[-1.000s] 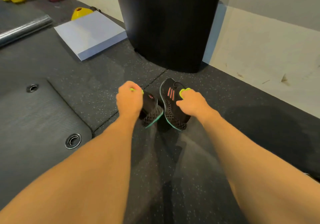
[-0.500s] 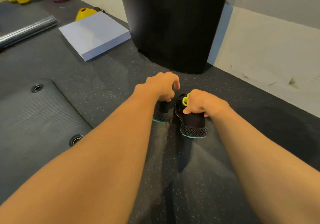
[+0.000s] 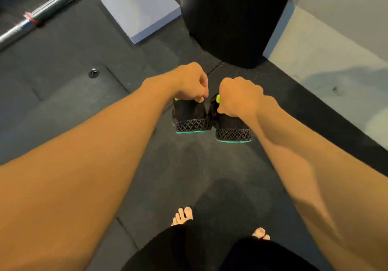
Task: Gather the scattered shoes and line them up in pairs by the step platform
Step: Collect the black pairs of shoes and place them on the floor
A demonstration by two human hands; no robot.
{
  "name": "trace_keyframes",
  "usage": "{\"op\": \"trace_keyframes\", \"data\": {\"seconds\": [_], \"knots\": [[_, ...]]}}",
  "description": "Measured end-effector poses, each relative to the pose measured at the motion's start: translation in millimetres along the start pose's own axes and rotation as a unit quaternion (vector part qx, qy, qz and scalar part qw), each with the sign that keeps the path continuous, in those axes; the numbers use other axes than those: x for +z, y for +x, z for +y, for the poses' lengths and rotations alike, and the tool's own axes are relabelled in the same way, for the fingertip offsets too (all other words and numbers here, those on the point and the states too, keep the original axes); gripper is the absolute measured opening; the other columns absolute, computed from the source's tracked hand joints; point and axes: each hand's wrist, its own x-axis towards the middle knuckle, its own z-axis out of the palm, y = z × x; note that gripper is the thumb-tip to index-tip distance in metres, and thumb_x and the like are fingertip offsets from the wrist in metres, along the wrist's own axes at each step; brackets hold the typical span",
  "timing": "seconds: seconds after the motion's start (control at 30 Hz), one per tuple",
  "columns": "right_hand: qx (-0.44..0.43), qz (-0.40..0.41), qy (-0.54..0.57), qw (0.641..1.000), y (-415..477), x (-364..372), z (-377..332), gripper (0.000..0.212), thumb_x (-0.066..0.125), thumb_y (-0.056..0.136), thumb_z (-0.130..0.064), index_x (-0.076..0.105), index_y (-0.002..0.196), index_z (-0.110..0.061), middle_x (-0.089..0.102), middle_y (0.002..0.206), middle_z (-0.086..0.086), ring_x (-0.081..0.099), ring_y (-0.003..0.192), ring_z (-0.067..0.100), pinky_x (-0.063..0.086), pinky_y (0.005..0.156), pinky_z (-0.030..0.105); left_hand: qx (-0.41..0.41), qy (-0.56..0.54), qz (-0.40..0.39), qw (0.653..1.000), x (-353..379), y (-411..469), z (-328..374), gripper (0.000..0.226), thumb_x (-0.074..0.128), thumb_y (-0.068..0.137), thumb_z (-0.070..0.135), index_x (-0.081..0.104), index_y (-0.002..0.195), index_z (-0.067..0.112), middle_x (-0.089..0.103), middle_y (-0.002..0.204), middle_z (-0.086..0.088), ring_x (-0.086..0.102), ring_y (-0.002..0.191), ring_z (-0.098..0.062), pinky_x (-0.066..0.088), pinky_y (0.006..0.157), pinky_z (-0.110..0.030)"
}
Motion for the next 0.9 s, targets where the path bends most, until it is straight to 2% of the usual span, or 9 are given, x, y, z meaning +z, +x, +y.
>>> {"op": "trace_keyframes", "data": {"seconds": [0.13,0.27,0.37,0.47,0.53,0.6,0.67,0.8,0.9], "knots": [[-0.029,-0.056,0.006,0.998,-86,-130,-45,0.027,0.069,0.081,-0.020,0.044,0.082,-0.012,0.047,0.082,0.006,0.049,0.077,0.030,0.037,0.065,0.037,-0.028,-0.012,-0.032,0.999,-98,-115,29,0.014,0.065,0.082,0.006,0.069,0.089,0.017,0.060,0.077,-0.001,0.052,0.062,-0.012,0.043,0.047,-0.024],[-0.071,-0.084,-0.026,0.994,-181,-273,-93,0.044,0.079,0.074,-0.033,0.043,0.072,-0.009,0.045,0.071,0.006,0.050,0.068,0.029,0.044,0.063,0.037,-0.028,-0.012,0.005,1.000,-210,-246,77,0.008,0.070,0.078,0.011,0.067,0.078,0.018,0.060,0.072,0.002,0.060,0.068,-0.017,0.051,0.052,-0.028],[-0.104,-0.097,-0.037,0.989,-241,-359,-132,0.050,0.083,0.071,-0.035,0.039,0.061,-0.011,0.046,0.058,0.006,0.049,0.049,0.024,0.047,0.058,0.033,-0.038,0.025,0.067,0.997,-278,-329,104,0.013,0.078,0.073,0.021,0.066,0.078,0.020,0.060,0.077,0.004,0.057,0.070,-0.013,0.044,0.053,-0.024],[-0.132,-0.104,-0.065,0.984,-292,-420,-164,0.050,0.081,0.073,-0.035,0.039,0.063,-0.010,0.048,0.062,0.008,0.049,0.052,0.027,0.048,0.061,0.036,-0.067,0.044,0.122,0.989,-321,-398,128,0.020,0.081,0.071,0.029,0.066,0.084,0.022,0.064,0.089,-0.003,0.062,0.076,-0.022,0.044,0.053,-0.026],[-0.165,-0.075,-0.081,0.980,-322,-453,-185,0.048,0.081,0.074,-0.034,0.041,0.065,-0.009,0.048,0.065,0.008,0.050,0.058,0.027,0.047,0.065,0.037,-0.099,0.055,0.181,0.977,-340,-445,135,0.027,0.081,0.070,0.034,0.067,0.088,0.019,0.065,0.096,-0.006,0.062,0.083,-0.025,0.047,0.056,-0.030],[-0.212,-0.046,-0.101,0.971,-353,-479,-205,0.046,0.082,0.073,-0.035,0.043,0.065,-0.011,0.049,0.064,0.007,0.051,0.057,0.027,0.049,0.065,0.035,-0.147,0.068,0.242,0.957,-347,-495,139,0.041,0.084,0.065,0.041,0.066,0.092,0.016,0.062,0.097,-0.007,0.060,0.090,-0.029,0.052,0.070,-0.038],[-0.271,-0.018,-0.100,0.957,-386,-498,-223,0.046,0.083,0.071,-0.035,0.044,0.065,-0.012,0.049,0.062,0.005,0.049,0.050,0.022,0.046,0.054,0.030,-0.198,0.065,0.268,0.941,-345,-548,145,0.043,0.087,0.060,0.043,0.065,0.084,0.015,0.061,0.085,-0.005,0.061,0.087,-0.030,0.055,0.075,-0.042],[-0.379,-0.003,-0.094,0.920,-456,-514,-268,0.038,0.083,0.070,-0.036,0.055,0.069,-0.010,0.050,0.061,0.006,0.048,0.048,0.020,0.043,0.050,0.029,-0.296,0.040,0.296,0.907,-330,-653,155,0.040,0.087,0.062,0.039,0.065,0.078,0.011,0.059,0.072,-0.005,0.062,0.079,-0.030,0.055,0.073,-0.042],[-0.459,-0.008,-0.084,0.884,-515,-513,-311,0.035,0.082,0.072,-0.034,0.068,0.086,-0.005,0.061,0.067,0.009,0.054,0.050,0.022,0.052,0.062,0.034,-0.347,0.020,0.356,0.867,-315,-733,152,0.030,0.085,0.066,0.034,0.069,0.080,0.013,0.066,0.084,-0.007,0.058,0.079,-0.025,0.051,0.069,-0.035]]}}
